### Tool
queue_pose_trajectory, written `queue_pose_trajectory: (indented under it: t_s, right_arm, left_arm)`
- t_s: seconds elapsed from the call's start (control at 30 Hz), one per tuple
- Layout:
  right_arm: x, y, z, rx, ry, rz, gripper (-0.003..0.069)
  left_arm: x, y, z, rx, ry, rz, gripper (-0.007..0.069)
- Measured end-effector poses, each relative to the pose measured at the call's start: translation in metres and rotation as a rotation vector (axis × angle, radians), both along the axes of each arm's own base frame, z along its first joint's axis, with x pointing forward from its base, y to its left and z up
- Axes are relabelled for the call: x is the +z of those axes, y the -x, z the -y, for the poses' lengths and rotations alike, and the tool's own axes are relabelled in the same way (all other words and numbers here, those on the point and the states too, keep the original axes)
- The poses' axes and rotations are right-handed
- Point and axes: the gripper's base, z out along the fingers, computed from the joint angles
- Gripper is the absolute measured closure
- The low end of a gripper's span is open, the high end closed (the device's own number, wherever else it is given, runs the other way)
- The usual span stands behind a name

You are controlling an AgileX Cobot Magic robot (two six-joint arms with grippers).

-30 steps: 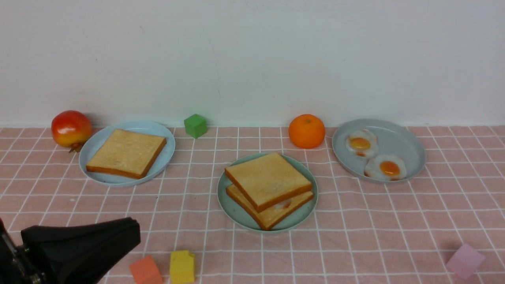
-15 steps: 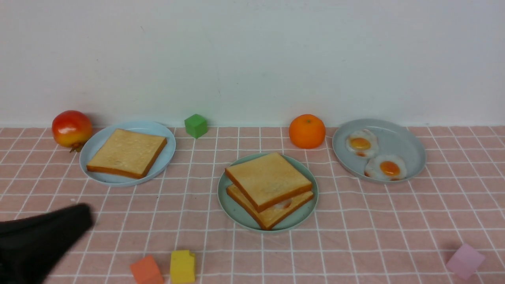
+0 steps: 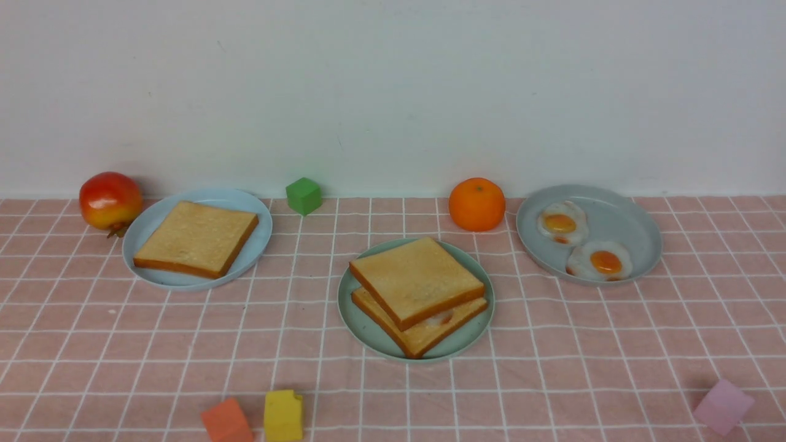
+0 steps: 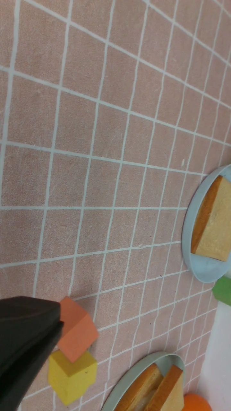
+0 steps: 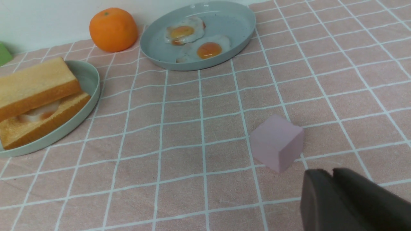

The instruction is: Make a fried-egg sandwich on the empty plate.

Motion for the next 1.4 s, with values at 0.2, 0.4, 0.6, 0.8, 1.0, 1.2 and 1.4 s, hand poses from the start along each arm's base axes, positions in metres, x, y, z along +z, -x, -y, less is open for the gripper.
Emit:
queue_pose_trajectory:
  t_s: [0.2, 0.4, 0.6, 0.8, 1.0, 1.2, 1.4]
  right_arm:
    - [0.0000, 0.0000, 0.0000, 0.000, 0.000, 0.000, 0.0575]
    - [0.0000, 0.0000, 0.0000, 0.000, 0.000, 0.000, 0.0572]
    - [0.0000, 0.0000, 0.0000, 0.000, 0.000, 0.000, 0.0564]
    - [0.0000, 0.0000, 0.0000, 0.000, 0.000, 0.000, 0.0557]
    - [-0.0003, 0.0000, 0.0000, 0.000, 0.000, -0.001, 0.0550]
    - [-0.0003, 0.0000, 0.0000, 0.000, 0.000, -0.001, 0.0543]
    - [-0.0003, 0.0000, 0.0000, 0.000, 0.000, -0.001, 0.0539]
  left_arm:
    - [-0.0003, 0.0001, 0.0002, -0.001, 0.004, -0.003, 0.0638]
    - [-0.0003, 0.0001, 0.0002, -0.001, 0.004, -0.003, 0.0638]
    - [-0.0002, 0.0001, 0.0002, 0.000, 0.006, -0.003, 0.0638]
    - [-0.0002, 0.0001, 0.0002, 0.000, 0.006, -0.003, 0.0638]
    - [-0.0002, 0.0001, 0.0002, 0.000, 0.006, -0.003, 0.0638]
    - [-0.0002, 0.0001, 0.0002, 0.000, 0.006, -0.003, 0.0636]
    - [-0.0002, 0.0001, 0.0002, 0.000, 0.006, -0.003, 0.0634]
